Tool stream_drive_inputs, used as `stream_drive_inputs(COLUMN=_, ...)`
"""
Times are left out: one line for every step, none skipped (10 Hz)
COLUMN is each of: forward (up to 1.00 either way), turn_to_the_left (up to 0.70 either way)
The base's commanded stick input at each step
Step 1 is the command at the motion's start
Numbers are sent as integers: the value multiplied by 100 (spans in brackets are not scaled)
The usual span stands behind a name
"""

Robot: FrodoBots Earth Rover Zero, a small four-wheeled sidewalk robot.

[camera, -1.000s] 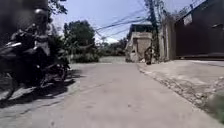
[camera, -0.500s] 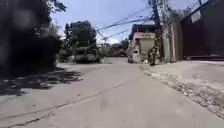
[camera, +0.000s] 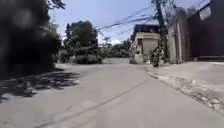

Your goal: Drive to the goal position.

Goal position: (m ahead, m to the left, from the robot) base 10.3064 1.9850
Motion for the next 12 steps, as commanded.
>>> stream_drive_inputs(forward=100, turn_to_the_left=0)
stream_drive_inputs(forward=100, turn_to_the_left=0)
stream_drive_inputs(forward=100, turn_to_the_left=0)
stream_drive_inputs(forward=100, turn_to_the_left=0)
stream_drive_inputs(forward=100, turn_to_the_left=0)
stream_drive_inputs(forward=100, turn_to_the_left=0)
stream_drive_inputs(forward=100, turn_to_the_left=0)
stream_drive_inputs(forward=100, turn_to_the_left=0)
stream_drive_inputs(forward=100, turn_to_the_left=0)
stream_drive_inputs(forward=100, turn_to_the_left=0)
stream_drive_inputs(forward=46, turn_to_the_left=0)
stream_drive_inputs(forward=0, turn_to_the_left=0)
